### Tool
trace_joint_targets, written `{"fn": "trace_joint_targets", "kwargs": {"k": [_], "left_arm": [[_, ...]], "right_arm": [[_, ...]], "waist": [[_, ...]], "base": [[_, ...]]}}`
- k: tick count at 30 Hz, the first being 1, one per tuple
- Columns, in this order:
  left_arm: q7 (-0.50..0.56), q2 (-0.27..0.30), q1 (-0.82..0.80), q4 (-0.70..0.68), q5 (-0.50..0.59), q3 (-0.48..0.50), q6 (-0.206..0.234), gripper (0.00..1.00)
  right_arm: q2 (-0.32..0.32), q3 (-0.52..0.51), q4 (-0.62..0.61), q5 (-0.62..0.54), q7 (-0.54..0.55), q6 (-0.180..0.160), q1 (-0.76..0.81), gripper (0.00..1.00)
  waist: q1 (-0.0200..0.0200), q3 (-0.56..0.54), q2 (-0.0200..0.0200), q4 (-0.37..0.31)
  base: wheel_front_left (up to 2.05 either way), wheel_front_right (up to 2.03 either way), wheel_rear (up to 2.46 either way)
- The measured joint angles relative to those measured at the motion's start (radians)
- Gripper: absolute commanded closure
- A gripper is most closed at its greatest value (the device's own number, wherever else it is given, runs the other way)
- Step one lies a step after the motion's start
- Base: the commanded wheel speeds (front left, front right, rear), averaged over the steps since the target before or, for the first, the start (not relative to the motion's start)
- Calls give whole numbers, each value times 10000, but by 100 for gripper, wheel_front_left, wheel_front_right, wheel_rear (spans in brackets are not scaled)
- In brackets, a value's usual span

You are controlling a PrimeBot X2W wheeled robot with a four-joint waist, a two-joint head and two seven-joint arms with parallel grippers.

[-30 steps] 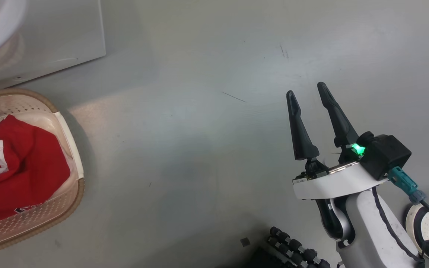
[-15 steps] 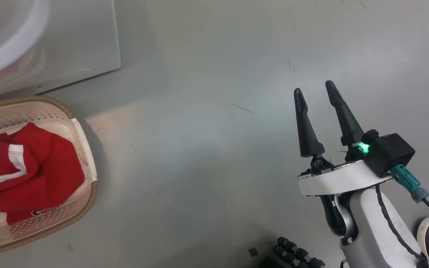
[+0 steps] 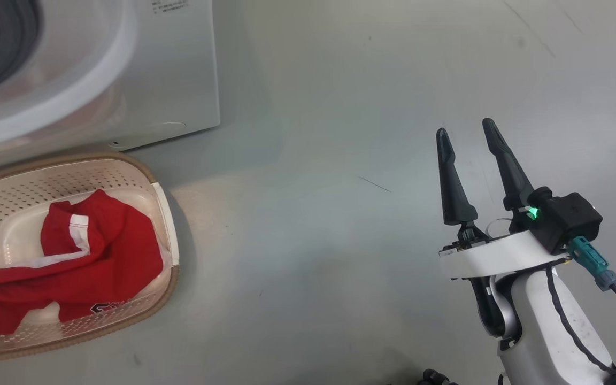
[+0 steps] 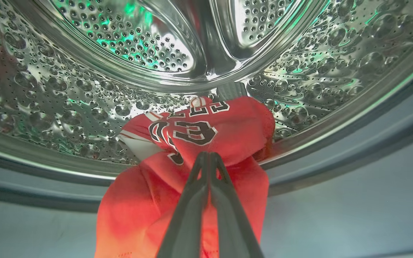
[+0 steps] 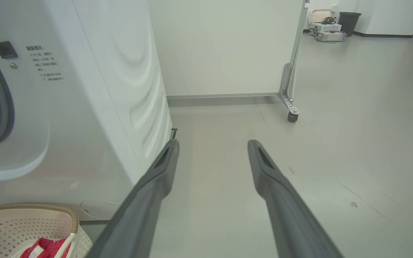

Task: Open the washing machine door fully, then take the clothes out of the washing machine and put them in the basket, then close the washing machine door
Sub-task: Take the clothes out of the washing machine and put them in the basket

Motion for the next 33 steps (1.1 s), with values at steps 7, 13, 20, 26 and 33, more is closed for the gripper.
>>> {"fn": "trace_joint_targets", "kwargs": {"k": [7,13,20,26,33], "left_arm": [[-918,-660,699,209,-90,-215,-270,100],[-1645,-1127,1380,416,-295,-278,-399,100],[-2387,-1501,2046,506,-368,-460,-610,100],[-2865,-1739,2576,508,-539,-508,-709,100],[-3016,-1833,3351,341,-621,-552,-823,100]], "right_arm": [[-40,-276,134,-222,0,98,97,0],[-52,-336,303,-355,0,190,355,0],[-77,-508,451,-393,0,274,730,0],[-79,-625,550,-439,0,309,1049,0],[-75,-721,593,-441,0,368,1434,0]], "waist": [[0,-633,0,479],[0,-1213,0,894],[0,-1930,0,1312],[0,-2535,0,1620],[-1,-3169,0,1945]], "base": [[0,0,0],[0,0,0],[0,0,0],[0,0,0],[0,0,0]]}}
